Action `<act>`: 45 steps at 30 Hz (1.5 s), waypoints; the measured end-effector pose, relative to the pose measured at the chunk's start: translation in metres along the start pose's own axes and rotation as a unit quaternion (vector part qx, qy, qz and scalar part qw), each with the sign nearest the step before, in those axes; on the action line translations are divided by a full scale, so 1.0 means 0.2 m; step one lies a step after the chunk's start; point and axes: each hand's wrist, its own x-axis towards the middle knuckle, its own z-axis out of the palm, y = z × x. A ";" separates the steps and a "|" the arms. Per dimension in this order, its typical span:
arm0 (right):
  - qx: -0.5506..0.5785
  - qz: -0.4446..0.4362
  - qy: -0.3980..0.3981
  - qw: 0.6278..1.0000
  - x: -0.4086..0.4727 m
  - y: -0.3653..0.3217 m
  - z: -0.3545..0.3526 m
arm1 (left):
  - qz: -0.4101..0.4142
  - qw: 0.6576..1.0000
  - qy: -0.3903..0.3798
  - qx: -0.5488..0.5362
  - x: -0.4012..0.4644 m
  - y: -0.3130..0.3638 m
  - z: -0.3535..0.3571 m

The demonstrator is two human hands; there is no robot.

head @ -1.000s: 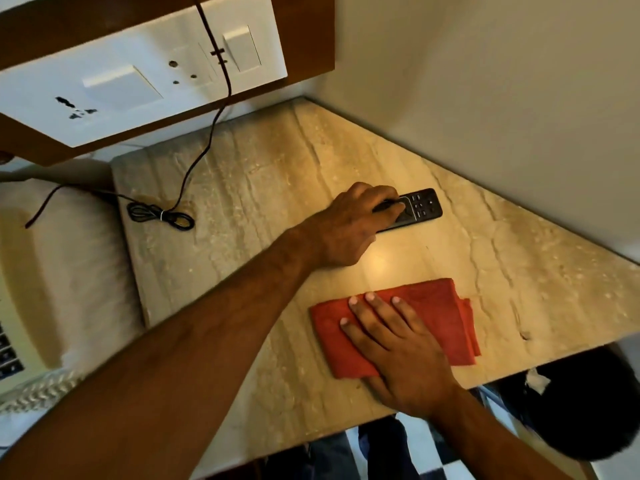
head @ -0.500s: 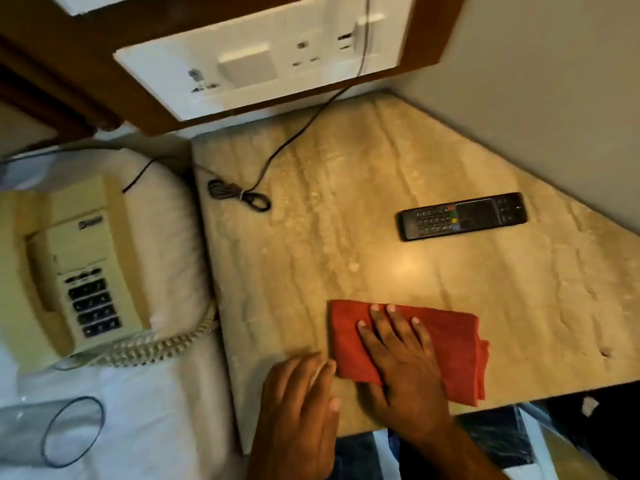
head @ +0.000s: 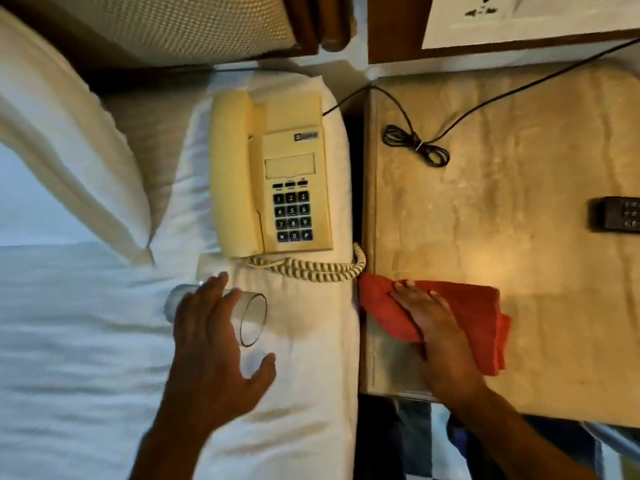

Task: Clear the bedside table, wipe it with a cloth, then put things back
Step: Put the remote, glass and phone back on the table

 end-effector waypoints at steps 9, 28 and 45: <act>0.597 0.250 0.097 0.756 -0.11 -0.47 -0.02 | -0.111 0.927 0.027 -0.356 0.07 0.37 -0.08; 0.360 0.159 0.230 0.890 -0.23 0.03 -0.67 | -0.251 0.752 -0.093 -0.603 0.49 1.47 0.27; -0.284 -0.049 -0.014 0.957 -0.30 0.72 -0.47 | 0.059 0.842 -0.018 -0.536 1.48 2.01 0.43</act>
